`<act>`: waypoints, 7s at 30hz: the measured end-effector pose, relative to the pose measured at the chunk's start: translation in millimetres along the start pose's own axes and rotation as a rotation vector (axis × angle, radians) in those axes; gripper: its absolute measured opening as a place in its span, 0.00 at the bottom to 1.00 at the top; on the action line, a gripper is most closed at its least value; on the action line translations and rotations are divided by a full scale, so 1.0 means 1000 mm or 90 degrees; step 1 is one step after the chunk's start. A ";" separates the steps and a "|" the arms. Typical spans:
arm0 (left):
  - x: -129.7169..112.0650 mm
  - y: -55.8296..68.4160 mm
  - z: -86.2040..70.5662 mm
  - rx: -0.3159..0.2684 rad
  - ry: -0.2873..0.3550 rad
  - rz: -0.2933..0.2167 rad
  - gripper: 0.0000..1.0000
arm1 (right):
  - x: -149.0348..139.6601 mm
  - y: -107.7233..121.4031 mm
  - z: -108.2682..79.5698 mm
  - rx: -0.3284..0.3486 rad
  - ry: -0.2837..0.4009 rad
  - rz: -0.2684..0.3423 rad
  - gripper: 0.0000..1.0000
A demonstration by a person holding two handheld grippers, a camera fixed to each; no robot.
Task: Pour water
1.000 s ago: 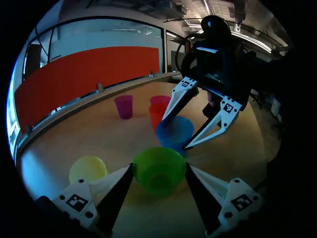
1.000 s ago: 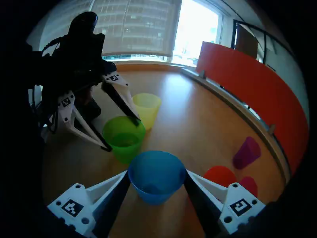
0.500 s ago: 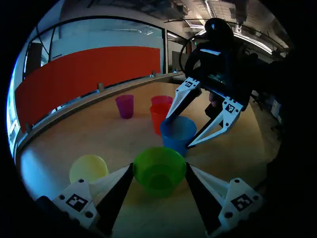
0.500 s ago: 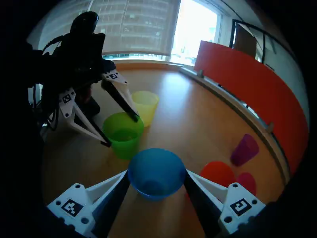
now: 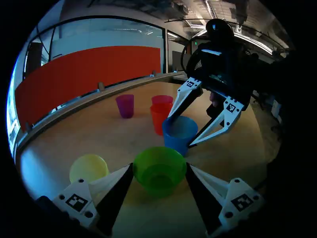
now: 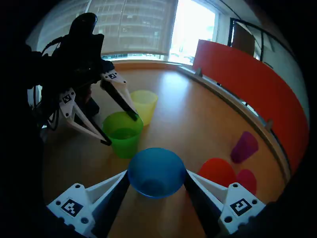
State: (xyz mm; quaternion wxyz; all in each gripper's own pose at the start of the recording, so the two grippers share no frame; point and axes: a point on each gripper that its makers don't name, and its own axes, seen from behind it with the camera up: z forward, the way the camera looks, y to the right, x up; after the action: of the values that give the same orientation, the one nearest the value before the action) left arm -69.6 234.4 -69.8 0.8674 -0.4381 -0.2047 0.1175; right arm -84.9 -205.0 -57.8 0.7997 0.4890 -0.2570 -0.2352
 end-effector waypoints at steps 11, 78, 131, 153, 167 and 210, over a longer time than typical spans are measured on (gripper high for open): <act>-0.001 0.000 -0.001 0.003 -0.001 0.004 0.91 | -0.001 0.001 -0.003 -0.007 0.000 0.004 0.97; -0.026 -0.008 -0.055 0.054 -0.059 0.033 0.91 | -0.046 -0.012 -0.054 -0.056 -0.018 0.057 0.99; 0.030 -0.143 -0.193 0.470 0.243 -0.132 0.91 | 0.004 0.126 -0.178 -0.581 0.303 0.247 0.99; 0.037 -0.163 -0.185 0.514 0.301 -0.174 0.91 | -0.010 0.142 -0.205 -0.660 0.355 0.323 0.99; 0.042 -0.173 -0.187 0.539 0.350 -0.201 0.91 | -0.013 0.141 -0.201 -0.654 0.331 0.327 1.00; -0.005 -0.193 -0.171 0.587 0.292 -0.164 0.91 | 0.025 0.138 -0.200 -0.652 0.299 0.278 1.00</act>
State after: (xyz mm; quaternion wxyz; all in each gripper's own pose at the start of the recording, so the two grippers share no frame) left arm 8.6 -2.8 -6.5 0.9999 0.0030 0.0111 -0.0112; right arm 79.4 -32.0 -6.7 0.9986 0.0163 -0.0219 -0.0455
